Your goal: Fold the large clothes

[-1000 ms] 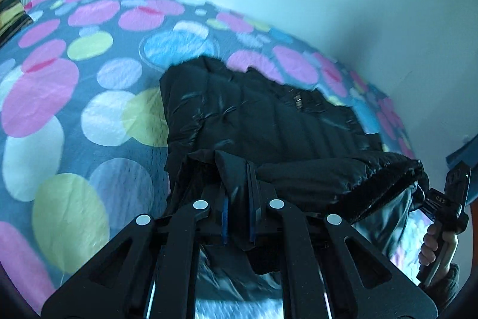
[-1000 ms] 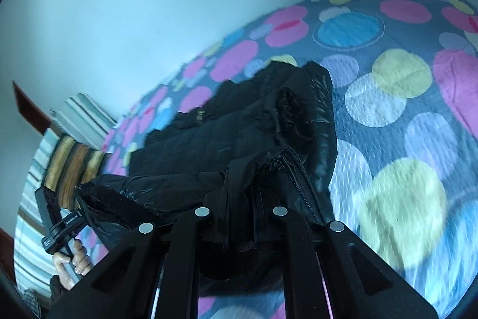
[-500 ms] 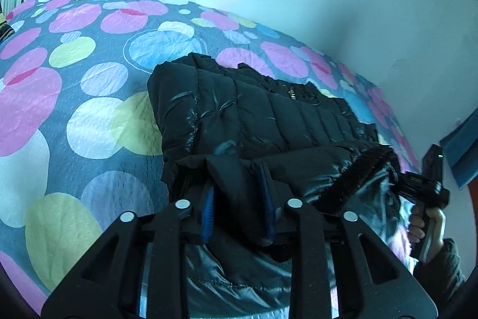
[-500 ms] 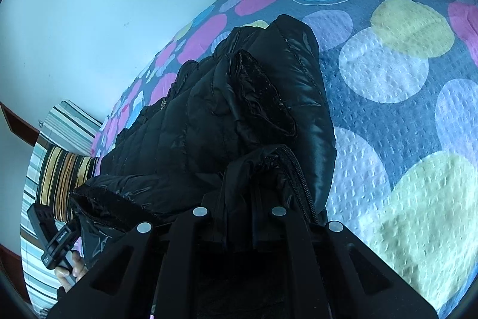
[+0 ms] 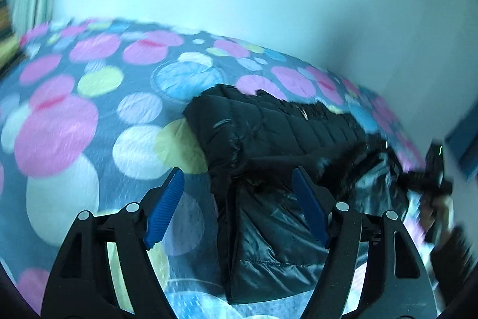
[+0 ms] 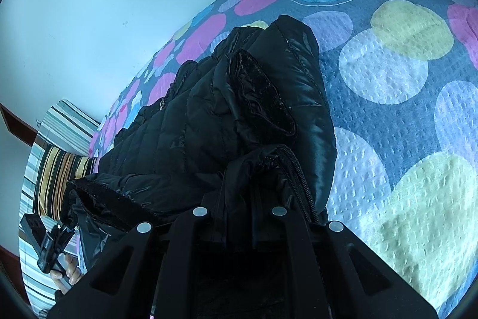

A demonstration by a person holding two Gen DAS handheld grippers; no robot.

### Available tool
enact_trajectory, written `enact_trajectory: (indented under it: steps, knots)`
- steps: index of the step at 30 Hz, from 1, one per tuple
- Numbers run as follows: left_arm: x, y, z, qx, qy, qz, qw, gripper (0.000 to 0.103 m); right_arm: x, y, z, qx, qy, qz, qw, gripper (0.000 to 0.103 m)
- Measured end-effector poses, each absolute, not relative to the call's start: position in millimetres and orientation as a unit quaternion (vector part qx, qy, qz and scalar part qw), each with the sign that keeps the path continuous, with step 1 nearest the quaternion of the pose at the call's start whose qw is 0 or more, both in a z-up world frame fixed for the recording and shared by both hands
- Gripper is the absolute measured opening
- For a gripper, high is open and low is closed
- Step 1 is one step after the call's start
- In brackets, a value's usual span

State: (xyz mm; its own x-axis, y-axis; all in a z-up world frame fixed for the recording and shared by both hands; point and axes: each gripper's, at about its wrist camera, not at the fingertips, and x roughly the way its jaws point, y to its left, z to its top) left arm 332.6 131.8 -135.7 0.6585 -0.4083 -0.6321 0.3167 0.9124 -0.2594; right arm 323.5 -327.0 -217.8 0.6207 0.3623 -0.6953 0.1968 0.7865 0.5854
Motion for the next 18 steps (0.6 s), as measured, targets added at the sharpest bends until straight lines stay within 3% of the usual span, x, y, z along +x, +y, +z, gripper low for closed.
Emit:
enact_trajectory:
  steps: [4, 10, 14, 18]
  knots:
    - [335, 125, -138, -0.031, 0.351, -0.210, 0.912, 0.073, 324, -328, -216, 0.320, 0.434, 0.047, 0.841, 0.010]
    - [337, 161, -131, -0.119, 0.325, -0.214, 0.913, 0.073, 324, -328, -216, 0.321, 0.434, 0.047, 0.840, 0.010]
    - [333, 147, -134, -0.069, 0.336, -0.224, 0.912, 0.073, 324, -330, -214, 0.326, 0.433, 0.052, 0.839, 0.013]
    - [333, 132, -137, -0.039, 0.339, -0.232, 0.911, 0.073, 317, -338, -204, 0.341, 0.421, 0.067, 0.838, 0.025]
